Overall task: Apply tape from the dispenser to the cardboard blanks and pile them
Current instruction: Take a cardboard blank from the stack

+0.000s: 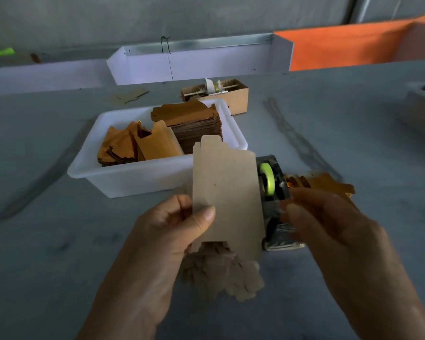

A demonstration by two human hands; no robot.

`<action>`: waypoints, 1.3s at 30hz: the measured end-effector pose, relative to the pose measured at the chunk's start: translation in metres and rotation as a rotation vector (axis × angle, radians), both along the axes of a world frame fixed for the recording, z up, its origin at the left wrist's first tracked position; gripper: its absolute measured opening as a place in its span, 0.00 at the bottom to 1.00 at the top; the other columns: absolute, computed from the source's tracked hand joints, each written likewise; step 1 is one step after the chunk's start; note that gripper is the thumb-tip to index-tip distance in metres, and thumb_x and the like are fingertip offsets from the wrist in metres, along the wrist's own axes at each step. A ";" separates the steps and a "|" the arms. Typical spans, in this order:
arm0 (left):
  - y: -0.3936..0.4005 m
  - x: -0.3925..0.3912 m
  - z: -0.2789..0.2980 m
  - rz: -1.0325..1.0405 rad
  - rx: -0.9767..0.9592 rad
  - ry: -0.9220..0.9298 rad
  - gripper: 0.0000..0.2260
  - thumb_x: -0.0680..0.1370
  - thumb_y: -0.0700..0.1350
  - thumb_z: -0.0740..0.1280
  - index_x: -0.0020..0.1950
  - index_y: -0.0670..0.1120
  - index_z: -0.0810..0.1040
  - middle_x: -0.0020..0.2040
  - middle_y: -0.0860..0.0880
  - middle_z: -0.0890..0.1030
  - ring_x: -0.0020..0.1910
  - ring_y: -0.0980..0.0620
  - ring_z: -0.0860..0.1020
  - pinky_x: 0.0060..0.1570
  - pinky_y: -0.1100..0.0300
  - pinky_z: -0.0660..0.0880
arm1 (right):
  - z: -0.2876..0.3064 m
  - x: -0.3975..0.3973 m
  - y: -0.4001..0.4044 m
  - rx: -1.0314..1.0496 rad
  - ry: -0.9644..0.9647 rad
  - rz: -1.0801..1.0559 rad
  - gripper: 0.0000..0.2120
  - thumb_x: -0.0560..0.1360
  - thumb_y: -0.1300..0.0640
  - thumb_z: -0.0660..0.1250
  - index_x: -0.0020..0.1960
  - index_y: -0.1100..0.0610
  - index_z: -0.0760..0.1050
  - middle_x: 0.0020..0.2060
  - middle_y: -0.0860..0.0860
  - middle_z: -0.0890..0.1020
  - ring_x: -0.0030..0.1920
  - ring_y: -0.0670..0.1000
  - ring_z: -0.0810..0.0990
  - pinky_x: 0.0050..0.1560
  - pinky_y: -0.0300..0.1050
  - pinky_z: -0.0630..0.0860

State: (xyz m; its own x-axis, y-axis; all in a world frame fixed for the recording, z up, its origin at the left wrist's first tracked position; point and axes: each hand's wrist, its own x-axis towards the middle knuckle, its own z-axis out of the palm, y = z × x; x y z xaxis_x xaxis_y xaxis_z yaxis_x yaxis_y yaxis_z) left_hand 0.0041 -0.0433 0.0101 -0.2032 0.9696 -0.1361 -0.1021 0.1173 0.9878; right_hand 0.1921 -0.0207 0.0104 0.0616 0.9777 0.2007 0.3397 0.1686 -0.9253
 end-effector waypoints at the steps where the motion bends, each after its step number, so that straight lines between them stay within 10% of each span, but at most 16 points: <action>1: -0.002 0.002 0.001 -0.037 -0.005 -0.043 0.16 0.61 0.49 0.72 0.46 0.45 0.84 0.46 0.43 0.85 0.48 0.44 0.83 0.50 0.51 0.78 | 0.001 -0.005 -0.004 -0.076 0.088 0.066 0.17 0.62 0.38 0.63 0.48 0.43 0.79 0.39 0.37 0.83 0.40 0.36 0.81 0.37 0.26 0.75; 7: -0.004 0.014 0.001 -0.101 -0.057 -0.001 0.12 0.64 0.47 0.75 0.46 0.46 0.84 0.46 0.43 0.85 0.48 0.42 0.83 0.58 0.42 0.75 | -0.009 -0.016 -0.003 -0.370 0.428 0.221 0.16 0.60 0.49 0.68 0.46 0.53 0.81 0.38 0.49 0.85 0.41 0.47 0.83 0.42 0.44 0.79; 11: 0.000 0.028 0.001 -0.013 -0.057 0.118 0.13 0.65 0.52 0.77 0.46 0.51 0.82 0.41 0.50 0.85 0.43 0.49 0.84 0.44 0.52 0.80 | -0.015 -0.019 -0.003 -0.379 0.491 0.251 0.12 0.60 0.54 0.69 0.41 0.58 0.82 0.34 0.54 0.84 0.36 0.49 0.83 0.35 0.41 0.80; 17: 0.003 0.031 -0.004 -0.011 -0.089 0.186 0.11 0.67 0.48 0.75 0.49 0.52 0.82 0.41 0.56 0.85 0.41 0.59 0.83 0.40 0.65 0.75 | -0.021 -0.010 0.000 -0.385 0.394 0.302 0.08 0.64 0.52 0.66 0.38 0.53 0.83 0.31 0.50 0.82 0.33 0.46 0.82 0.33 0.38 0.78; 24: 0.002 0.040 -0.009 0.049 -0.059 0.229 0.11 0.64 0.54 0.76 0.44 0.53 0.83 0.36 0.53 0.85 0.38 0.54 0.83 0.40 0.53 0.80 | -0.020 -0.011 -0.010 -0.031 -0.108 0.046 0.04 0.69 0.52 0.71 0.37 0.45 0.77 0.33 0.34 0.79 0.35 0.34 0.77 0.33 0.24 0.70; 34: -0.004 0.047 -0.005 -0.132 -0.010 0.172 0.11 0.77 0.52 0.67 0.42 0.46 0.81 0.37 0.38 0.82 0.37 0.38 0.82 0.39 0.41 0.79 | -0.016 -0.023 -0.018 0.014 0.110 0.168 0.11 0.68 0.41 0.60 0.45 0.46 0.73 0.32 0.47 0.81 0.30 0.44 0.80 0.30 0.34 0.76; 39: -0.006 0.041 0.000 -0.203 0.061 0.250 0.13 0.76 0.56 0.64 0.36 0.52 0.80 0.29 0.55 0.79 0.30 0.61 0.77 0.29 0.68 0.71 | -0.014 -0.020 -0.015 -0.010 0.066 0.208 0.15 0.67 0.41 0.58 0.47 0.45 0.75 0.33 0.48 0.82 0.31 0.45 0.80 0.31 0.36 0.77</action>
